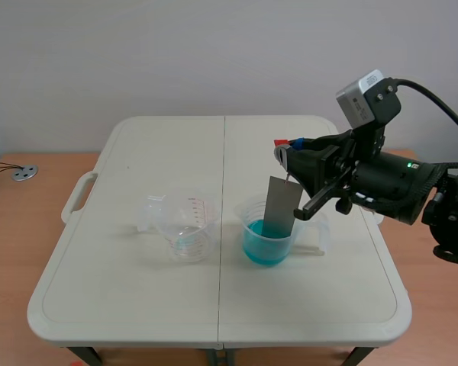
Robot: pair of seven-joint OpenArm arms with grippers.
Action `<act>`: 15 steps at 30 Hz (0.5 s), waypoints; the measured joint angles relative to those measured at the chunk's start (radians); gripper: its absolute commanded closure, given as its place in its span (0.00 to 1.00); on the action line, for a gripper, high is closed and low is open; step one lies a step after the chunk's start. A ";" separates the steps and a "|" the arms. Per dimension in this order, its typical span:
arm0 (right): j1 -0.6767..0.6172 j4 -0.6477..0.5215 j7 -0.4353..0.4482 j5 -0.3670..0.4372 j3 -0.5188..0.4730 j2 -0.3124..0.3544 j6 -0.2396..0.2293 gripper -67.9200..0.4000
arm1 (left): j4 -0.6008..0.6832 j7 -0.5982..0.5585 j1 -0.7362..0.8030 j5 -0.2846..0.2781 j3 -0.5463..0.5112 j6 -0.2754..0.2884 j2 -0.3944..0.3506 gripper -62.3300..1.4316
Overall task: Hold the metal plate by the orange handle, dip it into the blue solution, take it out and point at it, then put the plate back in the beaker on the left.
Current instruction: 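Hold the plate still in the solution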
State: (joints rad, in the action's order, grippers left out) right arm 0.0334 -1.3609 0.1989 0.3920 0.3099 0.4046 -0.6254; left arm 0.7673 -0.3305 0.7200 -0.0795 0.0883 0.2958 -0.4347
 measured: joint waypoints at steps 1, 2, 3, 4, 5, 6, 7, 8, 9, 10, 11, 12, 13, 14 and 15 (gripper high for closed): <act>0.000 0.000 0.000 0.000 0.000 0.000 0.000 0.98 | 0.000 0.000 0.000 0.000 0.000 0.000 0.000 0.93; 0.000 0.000 0.000 0.000 0.000 0.000 0.000 0.98 | 0.000 0.000 0.000 0.000 0.000 0.000 0.000 0.93; 0.000 0.000 -0.001 0.000 0.000 0.000 0.000 0.98 | 0.000 0.002 0.000 0.000 0.000 0.000 0.000 0.93; 0.000 0.000 -0.001 0.000 0.000 0.000 0.000 0.98 | 0.000 0.013 0.000 0.000 0.000 0.000 0.000 0.93; 0.000 0.000 -0.001 0.000 0.000 0.000 0.000 0.98 | 0.000 0.027 0.000 0.000 0.000 0.000 0.000 0.93; 0.000 0.000 -0.001 0.000 0.000 0.000 0.000 0.98 | 0.000 0.027 0.000 0.000 0.000 0.000 0.000 0.93; 0.000 0.000 -0.001 0.000 0.000 0.000 0.000 0.98 | 0.000 0.027 0.000 0.000 0.000 0.000 0.000 0.93; 0.000 0.000 -0.001 0.000 0.000 0.000 0.000 0.98 | 0.000 0.027 0.000 0.000 0.000 0.000 0.000 0.93; 0.000 0.000 -0.001 0.000 0.000 0.000 0.000 0.98 | 0.000 0.027 0.000 0.000 0.000 0.000 0.000 0.93; 0.000 0.000 -0.001 0.000 0.000 0.000 0.000 0.98 | 0.000 0.026 0.000 0.000 0.000 0.000 0.000 0.93; 0.000 0.000 -0.001 0.000 0.000 0.000 0.000 0.98 | 0.000 0.027 0.000 0.000 0.000 0.000 0.000 0.93; 0.000 0.000 -0.001 0.000 0.000 0.000 0.000 0.98 | 0.000 0.027 0.000 0.000 0.000 0.000 0.000 0.93; 0.000 0.000 -0.001 0.000 0.000 0.000 0.000 0.98 | 0.000 0.027 0.000 0.000 0.000 0.000 0.000 0.93; 0.000 0.000 -0.001 0.000 0.000 0.000 0.000 0.98 | 0.000 0.027 0.000 0.000 0.000 0.000 0.000 0.93; 0.000 0.000 -0.001 0.000 0.000 0.000 0.000 0.98 | 0.000 0.027 0.000 0.000 0.000 0.000 0.000 0.93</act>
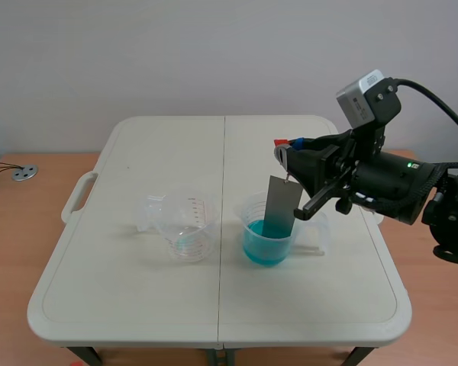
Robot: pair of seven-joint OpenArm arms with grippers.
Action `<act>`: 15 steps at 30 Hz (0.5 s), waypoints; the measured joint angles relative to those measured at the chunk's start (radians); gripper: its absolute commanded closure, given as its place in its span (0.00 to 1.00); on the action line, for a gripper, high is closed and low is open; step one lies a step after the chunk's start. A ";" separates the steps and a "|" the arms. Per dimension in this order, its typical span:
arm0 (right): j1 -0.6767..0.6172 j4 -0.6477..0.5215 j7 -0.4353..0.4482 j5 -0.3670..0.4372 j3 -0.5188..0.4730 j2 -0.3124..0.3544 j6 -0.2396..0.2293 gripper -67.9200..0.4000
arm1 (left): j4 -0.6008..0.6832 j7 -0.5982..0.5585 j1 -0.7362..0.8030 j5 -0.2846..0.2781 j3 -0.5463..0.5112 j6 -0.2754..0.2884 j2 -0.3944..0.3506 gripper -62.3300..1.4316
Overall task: Hold the metal plate by the orange handle, dip it into the blue solution, take it out and point at it, then put the plate back in the beaker on the left.
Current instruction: 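Hold the plate still in the solution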
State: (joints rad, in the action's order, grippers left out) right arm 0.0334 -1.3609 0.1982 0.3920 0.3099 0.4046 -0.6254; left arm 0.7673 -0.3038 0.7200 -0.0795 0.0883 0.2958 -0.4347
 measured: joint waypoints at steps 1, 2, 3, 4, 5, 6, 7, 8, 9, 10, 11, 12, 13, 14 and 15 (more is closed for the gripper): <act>0.000 0.000 -0.001 0.000 0.000 0.000 0.000 0.98 | 0.000 0.000 0.000 0.000 0.000 0.000 0.000 0.93; 0.000 0.000 -0.003 0.000 0.000 0.000 0.000 0.98 | 0.000 0.000 0.000 0.000 0.000 0.000 0.000 0.93; 0.000 0.000 -0.010 0.000 0.000 0.000 0.000 0.98 | 0.000 0.000 0.000 0.000 0.000 0.000 0.000 0.93; 0.000 0.000 -0.016 0.000 0.000 0.000 0.000 0.98 | 0.000 0.000 0.000 0.000 0.000 0.000 0.000 0.93; 0.000 0.000 -0.016 0.000 0.000 0.000 0.000 0.98 | 0.000 0.000 0.000 0.000 0.000 0.000 0.000 0.93; 0.000 -0.002 -0.016 0.000 0.000 0.000 0.000 0.98 | 0.000 0.000 0.000 0.000 0.000 0.000 0.000 0.93; 0.000 -0.005 -0.016 0.000 0.000 0.000 0.000 0.98 | 0.000 0.000 0.000 0.000 0.000 0.000 0.000 0.93; 0.000 -0.008 -0.016 0.000 0.000 0.000 0.000 0.98 | 0.000 0.000 0.000 0.000 0.000 0.000 0.000 0.93; 0.000 -0.013 -0.017 0.000 0.000 0.000 0.000 0.98 | 0.000 0.000 0.000 0.000 0.000 0.000 0.000 0.93; 0.000 -0.020 -0.024 0.000 0.000 0.000 0.000 0.98 | 0.000 0.000 0.000 0.000 0.000 0.000 0.000 0.93; 0.000 -0.029 -0.038 0.000 0.000 0.000 0.000 0.98 | 0.000 0.000 0.000 0.000 0.000 0.000 0.000 0.93; 0.000 -0.039 -0.048 0.000 0.000 0.000 0.000 0.98 | 0.000 0.000 0.000 0.000 0.000 0.000 0.000 0.93; 0.000 -0.048 -0.050 0.000 0.000 0.000 0.000 0.98 | 0.000 0.000 0.000 0.000 0.000 0.000 0.000 0.93; 0.000 -0.059 -0.050 0.000 0.000 0.000 0.000 0.98 | 0.000 0.000 0.000 0.000 0.000 0.000 0.000 0.93; 0.000 -0.069 -0.053 0.000 0.000 0.000 0.000 0.98 | 0.000 0.000 0.000 0.000 0.000 0.000 0.000 0.93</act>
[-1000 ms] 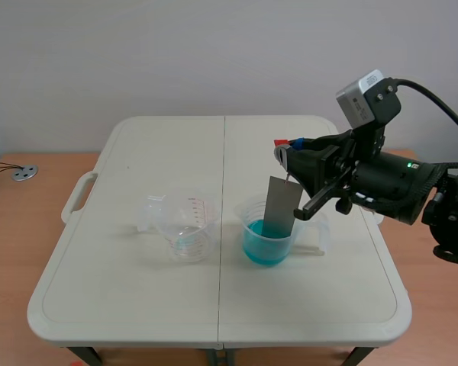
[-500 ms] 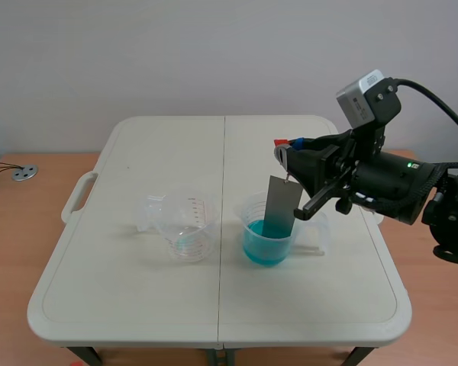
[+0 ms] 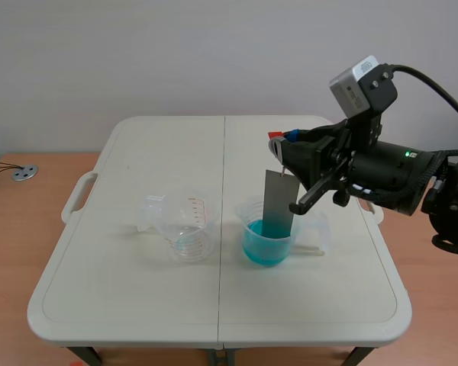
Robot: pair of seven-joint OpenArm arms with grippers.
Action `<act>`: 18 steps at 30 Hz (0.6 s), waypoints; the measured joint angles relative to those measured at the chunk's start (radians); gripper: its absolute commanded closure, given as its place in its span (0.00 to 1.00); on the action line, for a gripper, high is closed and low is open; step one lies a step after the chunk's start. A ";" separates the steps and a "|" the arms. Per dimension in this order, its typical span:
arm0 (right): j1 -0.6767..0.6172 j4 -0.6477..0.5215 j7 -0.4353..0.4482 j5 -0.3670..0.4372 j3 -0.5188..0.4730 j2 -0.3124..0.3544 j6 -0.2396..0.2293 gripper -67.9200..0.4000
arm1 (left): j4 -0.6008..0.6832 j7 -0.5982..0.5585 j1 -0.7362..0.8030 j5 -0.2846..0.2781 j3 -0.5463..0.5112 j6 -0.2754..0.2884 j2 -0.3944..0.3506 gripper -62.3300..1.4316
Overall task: Hold the metal plate by the orange handle, dip it into the blue solution, take it out and point at it, then put the plate back in the beaker on the left.
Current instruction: 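Hold the plate still in the solution, then raise the plate and point at it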
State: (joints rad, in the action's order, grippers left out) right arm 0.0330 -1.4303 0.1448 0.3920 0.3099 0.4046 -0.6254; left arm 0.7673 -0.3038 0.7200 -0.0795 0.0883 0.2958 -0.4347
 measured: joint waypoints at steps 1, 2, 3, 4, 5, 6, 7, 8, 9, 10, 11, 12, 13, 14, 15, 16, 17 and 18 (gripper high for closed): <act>0.000 -0.011 -0.004 0.000 0.000 0.000 0.000 0.98 | 0.000 0.000 0.000 0.000 0.000 0.000 0.000 0.93; 0.000 -0.018 -0.008 0.000 0.000 0.000 0.000 0.98 | 0.000 0.000 0.000 0.000 0.000 0.000 0.000 0.93; 0.000 -0.024 -0.014 0.000 0.000 0.000 0.000 0.98 | 0.000 0.000 0.000 0.000 0.000 0.000 0.000 0.93; 0.000 -0.027 -0.019 0.000 0.000 0.000 0.000 0.98 | 0.000 0.000 0.000 0.000 0.000 0.000 0.000 0.93; 0.000 -0.030 -0.026 0.000 0.000 0.000 0.000 0.98 | 0.000 0.000 0.000 0.000 0.000 0.000 0.000 0.93; 0.000 -0.033 -0.037 0.000 0.000 0.000 0.000 0.98 | 0.000 0.000 0.000 0.000 0.000 0.000 0.000 0.93; 0.000 -0.038 -0.043 -0.001 0.000 0.000 0.000 0.98 | 0.000 0.000 0.000 0.000 0.000 0.000 0.000 0.93; 0.000 -0.043 -0.044 0.000 0.000 0.000 0.000 0.98 | 0.000 0.000 0.000 0.000 0.000 0.000 0.000 0.93; 0.000 -0.051 -0.047 0.000 0.000 0.000 0.000 0.98 | 0.000 0.000 0.000 0.000 0.000 0.000 0.000 0.93; 0.000 -0.061 -0.052 0.000 0.000 0.000 0.000 0.98 | 0.000 0.000 0.000 0.000 0.000 0.000 0.000 0.93; 0.000 -0.071 -0.063 0.002 0.000 0.000 0.000 0.98 | 0.000 0.000 0.000 0.000 0.000 0.000 0.000 0.93; 0.000 -0.082 -0.079 0.008 -0.002 0.000 0.000 0.98 | 0.000 0.000 0.000 0.000 0.000 0.000 0.000 0.93; 0.000 -0.092 -0.090 0.018 -0.004 0.000 0.000 0.98 | 0.000 0.000 0.000 0.000 0.000 0.000 0.000 0.93; 0.000 -0.100 -0.095 0.025 -0.010 0.000 -0.001 0.98 | 0.000 0.000 0.000 0.000 0.000 0.000 0.000 0.93; 0.000 -0.110 -0.098 0.028 -0.018 0.000 -0.001 0.98 | 0.000 0.000 0.000 0.000 0.000 0.000 0.000 0.93; 0.000 -0.119 -0.100 0.029 -0.027 0.000 0.000 0.98 | 0.000 0.000 0.000 0.000 0.000 0.000 0.000 0.93; 0.000 -0.129 -0.108 0.032 -0.037 0.000 0.000 0.98 | 0.000 0.000 0.000 0.000 0.000 0.000 0.000 0.93; 0.000 -0.139 -0.116 0.032 -0.044 0.000 0.000 0.98 | 0.000 0.000 0.000 0.000 0.000 0.000 0.000 0.93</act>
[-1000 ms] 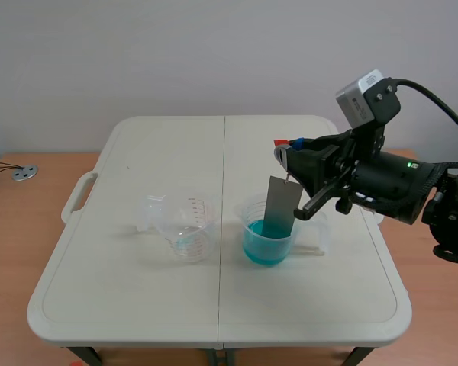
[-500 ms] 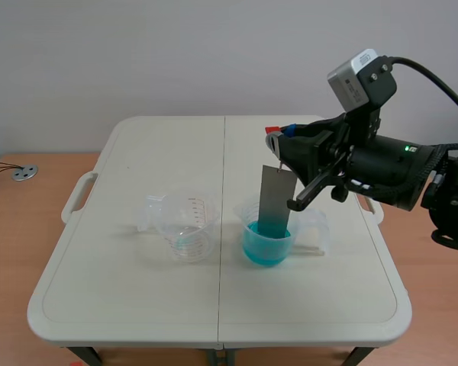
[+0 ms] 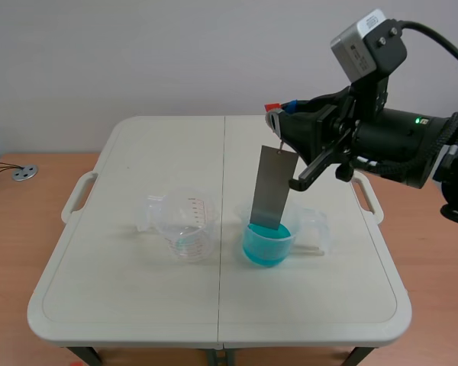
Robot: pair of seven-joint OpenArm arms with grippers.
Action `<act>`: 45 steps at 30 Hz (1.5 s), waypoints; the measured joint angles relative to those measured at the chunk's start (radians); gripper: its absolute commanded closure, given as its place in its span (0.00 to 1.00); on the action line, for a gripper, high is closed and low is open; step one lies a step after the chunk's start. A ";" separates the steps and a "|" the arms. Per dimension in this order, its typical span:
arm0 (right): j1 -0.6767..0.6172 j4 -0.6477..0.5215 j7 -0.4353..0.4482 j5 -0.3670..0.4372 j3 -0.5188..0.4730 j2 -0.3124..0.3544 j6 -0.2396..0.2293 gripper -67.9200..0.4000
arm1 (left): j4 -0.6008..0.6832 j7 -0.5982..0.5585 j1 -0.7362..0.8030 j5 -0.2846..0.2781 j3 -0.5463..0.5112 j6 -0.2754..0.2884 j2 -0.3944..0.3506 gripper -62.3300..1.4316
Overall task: Hold the metal plate by the orange handle, dip it into the blue solution, take it out and point at it, then put the plate back in the beaker on the left.
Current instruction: 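Raise the plate and point at it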
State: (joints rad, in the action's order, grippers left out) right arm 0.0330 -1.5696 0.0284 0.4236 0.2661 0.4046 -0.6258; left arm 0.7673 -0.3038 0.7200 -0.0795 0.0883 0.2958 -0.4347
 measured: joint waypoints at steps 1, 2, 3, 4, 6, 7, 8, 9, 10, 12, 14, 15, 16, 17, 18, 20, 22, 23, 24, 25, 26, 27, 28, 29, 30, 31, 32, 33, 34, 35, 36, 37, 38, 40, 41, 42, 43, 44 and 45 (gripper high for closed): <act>0.000 -0.010 -0.011 0.001 -0.006 0.000 0.000 0.98 | 0.000 0.000 0.000 0.000 0.000 0.000 0.000 0.93; 0.000 -0.020 -0.020 0.007 -0.010 0.000 0.000 0.98 | 0.000 0.000 0.000 0.000 0.000 0.000 0.000 0.93; 0.000 -0.029 -0.029 0.016 -0.012 0.000 0.000 0.98 | 0.000 0.000 0.000 0.000 0.000 0.000 0.000 0.93; 0.000 -0.039 -0.035 0.017 -0.016 0.000 0.000 0.98 | 0.000 0.000 0.000 0.000 0.000 0.000 0.000 0.93; 0.000 -0.057 -0.052 0.030 -0.024 0.000 0.000 0.98 | 0.000 0.000 0.000 0.000 0.000 0.000 0.000 0.93; 0.000 -0.067 -0.066 0.034 -0.029 0.000 0.000 0.98 | 0.000 0.000 0.000 0.000 0.000 0.000 0.000 0.93; 0.000 -0.077 -0.076 0.040 -0.035 0.000 0.000 0.98 | 0.000 0.000 0.000 0.000 0.000 0.000 0.000 0.93; 0.000 -0.088 -0.086 0.042 -0.041 0.000 0.000 0.98 | 0.000 0.000 0.000 0.000 0.000 0.000 0.000 0.93; 0.000 -0.101 -0.096 0.042 -0.045 0.000 0.000 0.98 | 0.000 -0.002 0.000 0.000 0.000 0.000 0.000 0.93; 0.000 -0.128 -0.109 0.051 -0.053 0.000 0.000 0.98 | 0.001 -0.016 0.000 0.000 -0.012 0.000 0.002 0.93; 0.000 -0.156 -0.122 0.065 -0.057 0.000 0.000 0.98 | 0.009 -0.034 0.000 0.000 -0.037 0.000 0.003 0.93; 0.000 -0.171 -0.137 0.075 -0.061 0.000 -0.001 0.98 | 0.018 -0.039 0.000 0.000 -0.055 0.000 0.003 0.93; 0.000 -0.185 -0.146 0.077 -0.064 0.000 -0.003 0.98 | 0.029 -0.039 0.000 0.000 -0.075 0.000 0.002 0.93; 0.000 -0.196 -0.148 0.085 -0.068 0.000 -0.003 0.98 | 0.042 -0.042 0.000 0.000 -0.097 0.000 0.001 0.93; 0.000 -0.205 -0.154 0.095 -0.072 0.000 -0.003 0.98 | 0.056 -0.052 0.000 0.000 -0.118 0.000 -0.003 0.93; 0.000 -0.223 -0.160 0.098 -0.082 0.000 -0.003 0.98 | 0.087 -0.066 0.001 -0.004 -0.156 0.001 -0.019 0.93; 0.000 -0.240 -0.171 0.101 -0.088 0.000 -0.003 0.98 | 0.123 -0.069 0.004 -0.031 -0.191 0.003 -0.044 0.93; 0.000 -0.248 -0.183 0.111 -0.089 0.000 -0.002 0.98 | 0.141 -0.072 0.007 -0.040 -0.210 0.003 -0.058 0.93; 0.000 -0.256 -0.193 0.121 -0.089 0.000 -0.003 0.98 | 0.159 -0.084 0.013 -0.043 -0.229 0.003 -0.074 0.93; 0.000 -0.262 -0.200 0.129 -0.089 0.000 -0.003 0.98 | 0.180 -0.104 0.021 -0.051 -0.248 0.003 -0.091 0.93; 0.000 -0.268 -0.205 0.137 -0.089 0.000 -0.003 0.98 | 0.202 -0.119 0.031 -0.066 -0.265 0.003 -0.107 0.93; 0.000 -0.274 -0.212 0.145 -0.089 0.000 -0.003 0.98 | 0.224 -0.135 0.042 -0.076 -0.282 0.003 -0.122 0.93; 0.000 -0.281 -0.220 0.147 -0.089 0.000 -0.003 0.98 | 0.246 -0.161 0.055 -0.076 -0.299 0.003 -0.135 0.93; 0.000 -0.287 -0.232 0.152 -0.089 0.000 -0.003 0.98 | 0.269 -0.191 0.068 -0.076 -0.316 0.003 -0.146 0.93; 0.000 -0.293 -0.241 0.153 -0.089 0.000 -0.003 0.98 | 0.291 -0.219 0.082 -0.079 -0.330 0.003 -0.155 0.93; 0.000 -0.297 -0.240 0.155 -0.089 0.000 -0.003 0.98 | 0.313 -0.245 0.092 -0.079 -0.344 0.003 -0.162 0.93; 0.000 -0.300 -0.241 0.160 -0.089 0.000 -0.003 0.98 | 0.334 -0.269 0.101 -0.079 -0.356 0.003 -0.168 0.93; 0.000 -0.304 -0.241 0.164 -0.089 0.000 -0.003 0.98 | 0.354 -0.290 0.109 -0.079 -0.365 0.003 -0.171 0.93; 0.000 -0.307 -0.244 0.165 -0.089 0.000 -0.003 0.98 | 0.374 -0.309 0.114 -0.079 -0.374 0.003 -0.172 0.93; 0.000 -0.310 -0.244 0.165 -0.089 0.000 -0.003 0.98 | 0.392 -0.325 0.117 -0.078 -0.381 0.004 -0.172 0.93; 0.000 -0.311 -0.244 0.165 -0.089 0.000 -0.003 0.98 | 0.408 -0.332 0.117 -0.071 -0.386 0.003 -0.172 0.93; 0.000 -0.311 -0.244 0.167 -0.089 0.000 -0.003 0.98 | 0.425 -0.337 0.117 -0.053 -0.391 0.003 -0.172 0.93; 0.000 -0.311 -0.245 0.169 -0.089 0.000 -0.003 0.98 | 0.443 -0.346 0.117 -0.040 -0.393 0.003 -0.172 0.93; 0.000 -0.311 -0.245 0.169 -0.089 0.000 -0.003 0.98 | 0.479 -0.373 0.117 -0.009 -0.393 0.003 -0.170 0.93; 0.000 -0.311 -0.245 0.169 -0.089 0.000 -0.003 0.98 | 0.499 -0.375 0.117 0.006 -0.393 0.004 -0.169 0.93; 0.000 -0.311 -0.245 0.169 -0.089 0.000 -0.003 0.98 | 0.521 -0.375 0.116 0.011 -0.391 0.005 -0.169 0.93; 0.000 -0.311 -0.246 0.169 -0.089 0.000 -0.003 0.98 | 0.542 -0.376 0.116 0.010 -0.391 0.005 -0.169 0.93; 0.000 -0.311 -0.246 0.169 -0.089 0.000 -0.003 0.98 | 0.564 -0.376 0.113 0.010 -0.391 0.005 -0.169 0.93; 0.000 -0.311 -0.248 0.169 -0.089 0.000 -0.003 0.98 | 0.584 -0.375 0.107 0.011 -0.391 0.012 -0.169 0.93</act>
State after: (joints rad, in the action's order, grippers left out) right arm 0.0330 -1.8805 -0.2192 0.5926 0.1776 0.4046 -0.6289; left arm 1.3514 -0.6792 0.8268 -0.0689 -0.3031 0.3077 -0.6037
